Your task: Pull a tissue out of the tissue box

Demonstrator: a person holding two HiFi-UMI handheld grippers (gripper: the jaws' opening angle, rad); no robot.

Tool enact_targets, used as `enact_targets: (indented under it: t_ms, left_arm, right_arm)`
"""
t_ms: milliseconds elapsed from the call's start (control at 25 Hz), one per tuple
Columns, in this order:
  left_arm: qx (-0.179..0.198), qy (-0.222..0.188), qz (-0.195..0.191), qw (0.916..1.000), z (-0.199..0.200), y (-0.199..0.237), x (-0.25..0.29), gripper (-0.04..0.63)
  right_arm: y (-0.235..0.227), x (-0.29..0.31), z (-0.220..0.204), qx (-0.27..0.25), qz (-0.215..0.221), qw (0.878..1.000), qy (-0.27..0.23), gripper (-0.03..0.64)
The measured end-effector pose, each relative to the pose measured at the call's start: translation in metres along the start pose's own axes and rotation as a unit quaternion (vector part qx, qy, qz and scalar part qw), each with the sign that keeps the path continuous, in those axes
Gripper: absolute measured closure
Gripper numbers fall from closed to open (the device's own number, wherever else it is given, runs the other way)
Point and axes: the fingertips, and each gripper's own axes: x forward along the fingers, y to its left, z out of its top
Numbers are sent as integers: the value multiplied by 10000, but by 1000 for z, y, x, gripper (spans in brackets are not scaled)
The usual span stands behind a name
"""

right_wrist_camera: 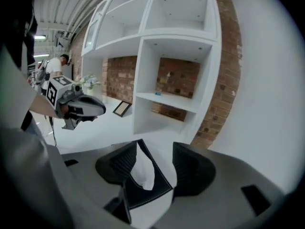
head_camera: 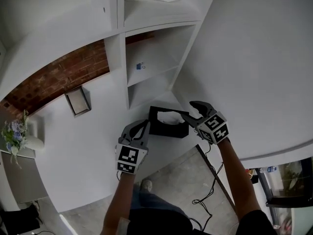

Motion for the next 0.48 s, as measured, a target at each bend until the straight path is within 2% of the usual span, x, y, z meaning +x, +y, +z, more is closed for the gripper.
enact_targets:
  t_ms: [120,240,480]
  left_arm:
    - [-25,55,0,10000,-5,0,7,589]
    - [-26,106,3,9999,-9,2,11,589]
    - [-44,223,90,9997,-18,9,15,589]
  right_arm:
    - [13,19,-20,-505,542,9950,665,383]
    - [23,34,-42,-956,924,9832,1252,385]
    - [23,59,-71,-1480,1240,9617,1946,393]
